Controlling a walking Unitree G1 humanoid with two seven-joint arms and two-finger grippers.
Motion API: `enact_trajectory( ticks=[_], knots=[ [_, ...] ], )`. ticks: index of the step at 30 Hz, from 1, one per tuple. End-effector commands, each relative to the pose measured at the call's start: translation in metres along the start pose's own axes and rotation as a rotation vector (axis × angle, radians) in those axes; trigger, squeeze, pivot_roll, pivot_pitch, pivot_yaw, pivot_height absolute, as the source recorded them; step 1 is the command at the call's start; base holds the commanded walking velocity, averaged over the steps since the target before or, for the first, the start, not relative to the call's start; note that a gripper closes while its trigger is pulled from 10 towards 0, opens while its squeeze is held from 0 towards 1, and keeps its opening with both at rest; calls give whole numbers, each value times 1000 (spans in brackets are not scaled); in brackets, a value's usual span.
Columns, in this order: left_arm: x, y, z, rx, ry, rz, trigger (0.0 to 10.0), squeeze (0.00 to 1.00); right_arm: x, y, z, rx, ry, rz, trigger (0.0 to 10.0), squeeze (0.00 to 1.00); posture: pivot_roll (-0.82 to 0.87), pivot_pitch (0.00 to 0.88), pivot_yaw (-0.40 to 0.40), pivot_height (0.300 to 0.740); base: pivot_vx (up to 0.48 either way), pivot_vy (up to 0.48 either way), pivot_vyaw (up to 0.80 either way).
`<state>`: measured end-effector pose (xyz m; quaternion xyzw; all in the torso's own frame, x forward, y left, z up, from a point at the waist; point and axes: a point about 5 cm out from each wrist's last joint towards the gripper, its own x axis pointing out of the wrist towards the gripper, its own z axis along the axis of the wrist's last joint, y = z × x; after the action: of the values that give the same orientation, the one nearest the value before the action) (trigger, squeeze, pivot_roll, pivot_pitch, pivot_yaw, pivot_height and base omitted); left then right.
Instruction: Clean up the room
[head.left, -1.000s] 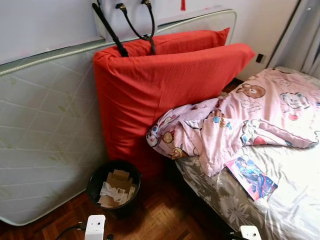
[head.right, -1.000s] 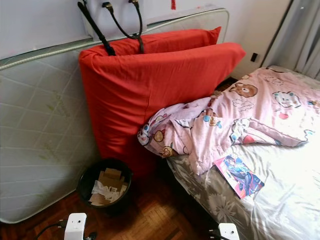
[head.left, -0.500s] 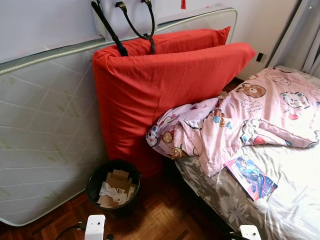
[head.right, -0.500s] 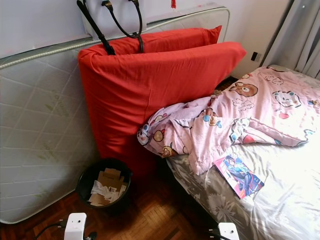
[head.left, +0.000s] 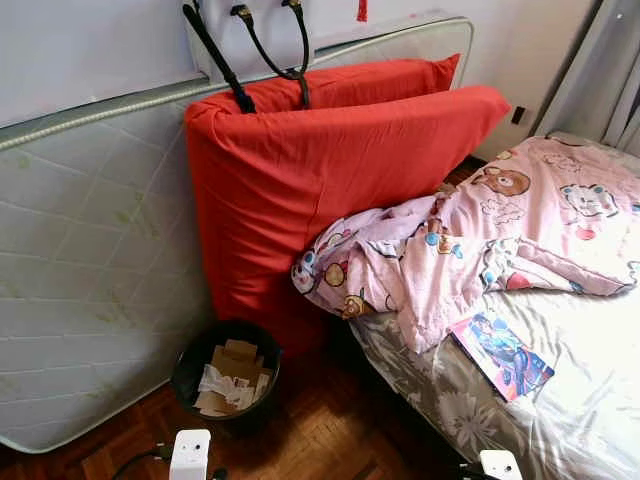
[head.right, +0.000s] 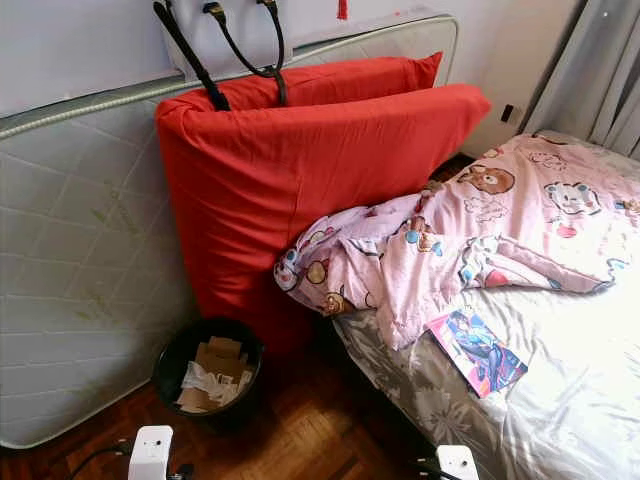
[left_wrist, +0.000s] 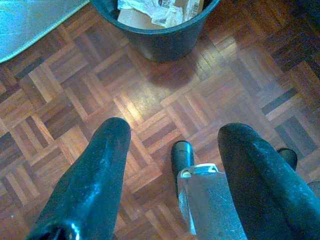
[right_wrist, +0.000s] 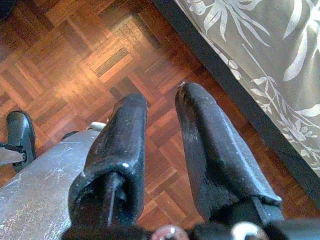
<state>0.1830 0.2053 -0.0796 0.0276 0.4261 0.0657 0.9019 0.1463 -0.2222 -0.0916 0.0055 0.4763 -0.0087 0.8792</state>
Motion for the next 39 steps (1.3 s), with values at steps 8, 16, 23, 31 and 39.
enact_trajectory(
  ticks=[8,16,23,31,39],
  knots=[
    [12,38,76,-96,-44,11,10000,0,8,17,17,240,-19,-22,10000,0,27,0,-68,740,0,0,0],
    [11,40,73,-74,-41,14,10000,0,8,20,13,235,-14,-14,10000,0,21,0,-50,740,0,0,0],
    [11,41,75,-89,-36,12,10000,0,8,20,15,252,-18,-25,10000,0,22,0,-52,740,0,0,0],
    [12,39,77,-101,-38,1,10000,0,8,18,19,282,-43,-31,10000,0,30,0,-70,740,0,0,0],
    [11,41,90,-124,-167,28,10000,0,8,17,21,285,-55,-37,10000,0,32,0,-76,740,0,0,0]
  ],
)
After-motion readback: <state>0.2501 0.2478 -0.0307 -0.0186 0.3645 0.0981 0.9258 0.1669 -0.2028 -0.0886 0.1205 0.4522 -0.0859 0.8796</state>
